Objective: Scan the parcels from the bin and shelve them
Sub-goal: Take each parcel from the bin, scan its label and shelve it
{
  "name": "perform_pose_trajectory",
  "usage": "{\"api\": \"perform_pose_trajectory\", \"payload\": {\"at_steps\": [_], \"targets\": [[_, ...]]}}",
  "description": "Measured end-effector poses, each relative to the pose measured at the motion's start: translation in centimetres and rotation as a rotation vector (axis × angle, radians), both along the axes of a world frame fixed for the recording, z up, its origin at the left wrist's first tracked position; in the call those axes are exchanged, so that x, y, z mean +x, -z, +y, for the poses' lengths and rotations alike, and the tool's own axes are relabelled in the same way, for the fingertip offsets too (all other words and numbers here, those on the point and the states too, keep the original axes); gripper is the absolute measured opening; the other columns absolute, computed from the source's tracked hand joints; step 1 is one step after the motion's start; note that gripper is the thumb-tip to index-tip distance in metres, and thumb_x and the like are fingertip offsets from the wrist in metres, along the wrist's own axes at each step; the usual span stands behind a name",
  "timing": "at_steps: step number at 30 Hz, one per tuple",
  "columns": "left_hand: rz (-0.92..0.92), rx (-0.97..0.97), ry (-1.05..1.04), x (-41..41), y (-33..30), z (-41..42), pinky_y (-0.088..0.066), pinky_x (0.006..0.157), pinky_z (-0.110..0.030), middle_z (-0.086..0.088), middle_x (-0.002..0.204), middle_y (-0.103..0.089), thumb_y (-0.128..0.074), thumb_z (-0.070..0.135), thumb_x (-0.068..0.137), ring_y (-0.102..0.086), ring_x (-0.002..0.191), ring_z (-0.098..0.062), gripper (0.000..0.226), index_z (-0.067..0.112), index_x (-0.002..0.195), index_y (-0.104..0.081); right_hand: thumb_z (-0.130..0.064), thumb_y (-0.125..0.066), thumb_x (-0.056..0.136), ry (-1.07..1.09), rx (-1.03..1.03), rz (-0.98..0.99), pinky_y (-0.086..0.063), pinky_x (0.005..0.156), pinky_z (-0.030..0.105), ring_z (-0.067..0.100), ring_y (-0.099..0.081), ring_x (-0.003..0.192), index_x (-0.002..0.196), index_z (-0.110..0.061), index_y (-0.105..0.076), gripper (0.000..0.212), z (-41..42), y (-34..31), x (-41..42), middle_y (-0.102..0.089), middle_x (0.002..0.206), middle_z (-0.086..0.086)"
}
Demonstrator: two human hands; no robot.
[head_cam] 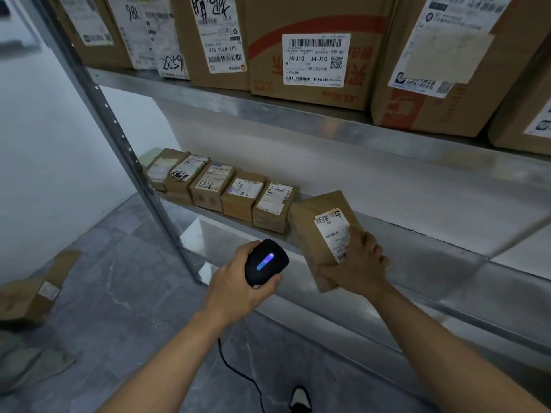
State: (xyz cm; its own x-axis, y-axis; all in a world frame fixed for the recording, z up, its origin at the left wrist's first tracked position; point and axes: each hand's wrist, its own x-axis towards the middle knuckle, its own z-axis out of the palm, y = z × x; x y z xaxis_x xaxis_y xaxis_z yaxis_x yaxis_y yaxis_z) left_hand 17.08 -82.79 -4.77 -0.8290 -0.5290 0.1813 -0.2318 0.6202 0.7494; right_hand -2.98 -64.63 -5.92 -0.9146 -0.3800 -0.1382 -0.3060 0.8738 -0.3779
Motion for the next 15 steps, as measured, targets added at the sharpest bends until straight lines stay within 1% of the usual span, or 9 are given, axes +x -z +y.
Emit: {"api": "perform_pose_trajectory", "payload": {"at_steps": [2,5,7,9,11,13,15], "targets": [[-0.001,0.037,-0.005,-1.1,-0.1,-0.3,-0.06,0.082,-0.038,0.019,0.115,-0.064,-0.069,0.072,0.071,-0.069,0.101,-0.012,0.077,0.041,0.138,-0.046,-0.073,-0.079,0.058,0.042,-0.007,-0.043,-0.026,0.112,0.054,0.04,-0.026,0.138,0.153,-0.022,-0.005,0.131,-0.8,0.0,-0.8,-0.019,0.151,0.015],[-0.013,0.076,-0.009,-3.2,-0.2,-1.2,-0.06,0.086,-0.035,0.023,0.116,-0.062,-0.081,0.058,0.078,-0.067,0.105,-0.009,0.071,0.041,0.137,-0.045,-0.077,-0.077,0.055,0.113,-0.004,-0.131,-0.026,0.112,0.053,0.039,-0.026,0.138,0.155,-0.024,-0.004,0.134,-2.2,-0.2,-2.3,-0.02,0.15,0.014],[-0.02,0.093,-0.018,-4.6,-0.1,-1.8,-0.059,0.087,-0.032,0.025,0.114,-0.061,-0.083,0.052,0.08,-0.067,0.106,-0.007,0.07,0.04,0.137,-0.045,-0.077,-0.076,0.054,0.159,-0.018,-0.194,-0.026,0.111,0.051,0.038,-0.028,0.136,0.155,-0.024,-0.005,0.135,-3.0,-0.4,-3.2,-0.022,0.149,0.014],[-0.018,0.115,-0.026,-5.8,-0.1,-2.3,-0.057,0.083,-0.021,0.031,0.111,-0.06,-0.084,0.049,0.079,-0.067,0.102,-0.002,0.067,0.042,0.134,-0.046,-0.077,-0.075,0.054,0.188,-0.029,-0.249,-0.026,0.11,0.05,0.038,-0.028,0.136,0.155,-0.023,-0.005,0.134,-3.8,-0.3,-4.2,-0.022,0.149,0.013],[-0.006,0.121,-0.034,-7.0,-0.2,-2.7,-0.054,0.078,-0.011,0.033,0.108,-0.06,-0.085,0.047,0.079,-0.066,0.098,0.002,0.066,0.043,0.132,-0.046,-0.077,-0.074,0.054,0.212,-0.054,-0.285,-0.025,0.109,0.051,0.038,-0.028,0.135,0.154,-0.022,-0.006,0.132,-4.5,-0.2,-5.1,-0.023,0.149,0.013],[-0.008,0.108,-0.04,-8.0,0.0,-3.1,-0.052,0.075,-0.007,0.033,0.106,-0.059,-0.085,0.046,0.08,-0.065,0.095,0.003,0.065,0.041,0.132,-0.046,-0.074,-0.073,0.055,0.232,-0.098,-0.324,-0.026,0.109,0.05,0.038,-0.028,0.135,0.153,-0.021,-0.009,0.129,-5.1,-0.3,-5.8,-0.024,0.147,0.014],[-0.015,0.113,-0.041,-8.8,0.3,-3.5,-0.053,0.075,-0.008,0.031,0.104,-0.06,-0.085,0.046,0.08,-0.066,0.095,0.0,0.067,0.036,0.136,-0.049,-0.069,-0.075,0.06,0.256,-0.131,-0.364,-0.027,0.108,0.048,0.037,-0.027,0.136,0.153,-0.019,-0.01,0.124,-5.9,-0.5,-6.2,-0.024,0.147,0.014]]}}
